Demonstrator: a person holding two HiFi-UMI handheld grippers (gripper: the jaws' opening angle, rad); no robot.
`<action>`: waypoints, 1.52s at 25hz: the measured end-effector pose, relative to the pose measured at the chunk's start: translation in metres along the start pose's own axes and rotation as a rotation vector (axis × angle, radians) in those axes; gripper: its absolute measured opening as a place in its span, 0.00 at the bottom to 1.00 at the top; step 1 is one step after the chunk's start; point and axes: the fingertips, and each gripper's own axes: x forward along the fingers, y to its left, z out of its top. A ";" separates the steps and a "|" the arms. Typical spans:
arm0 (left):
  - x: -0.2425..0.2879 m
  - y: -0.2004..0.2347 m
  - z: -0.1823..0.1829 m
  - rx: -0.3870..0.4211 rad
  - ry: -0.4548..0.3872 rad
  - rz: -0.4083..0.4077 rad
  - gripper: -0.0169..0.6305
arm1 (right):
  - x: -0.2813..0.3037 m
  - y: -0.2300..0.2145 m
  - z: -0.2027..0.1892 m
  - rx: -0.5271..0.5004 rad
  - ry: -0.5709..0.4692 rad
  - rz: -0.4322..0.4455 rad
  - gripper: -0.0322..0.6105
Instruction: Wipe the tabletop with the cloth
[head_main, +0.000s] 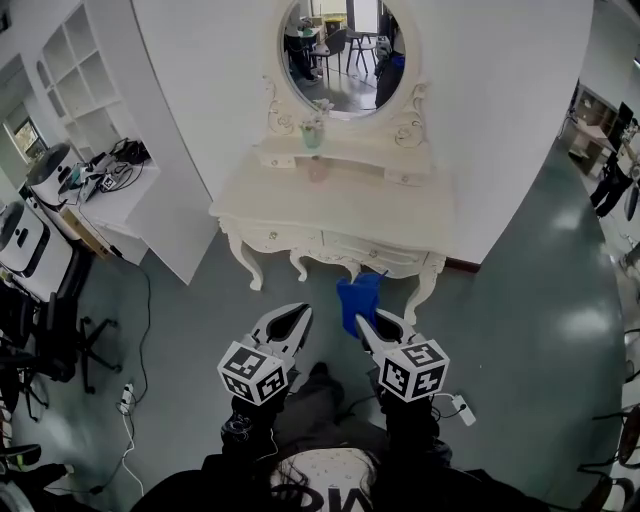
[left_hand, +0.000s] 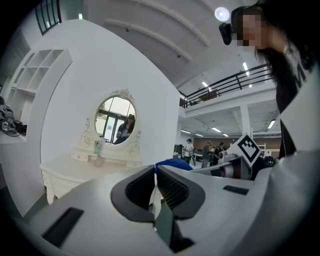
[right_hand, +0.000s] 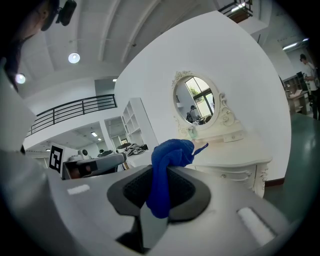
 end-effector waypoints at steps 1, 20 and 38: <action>0.002 0.003 0.000 -0.003 -0.001 0.001 0.01 | 0.002 -0.002 0.000 0.004 0.003 -0.001 0.18; 0.106 0.177 0.020 -0.060 0.036 -0.050 0.01 | 0.172 -0.069 0.045 0.040 0.067 -0.086 0.18; 0.176 0.336 0.053 -0.062 0.056 -0.163 0.01 | 0.325 -0.099 0.087 0.071 0.065 -0.211 0.18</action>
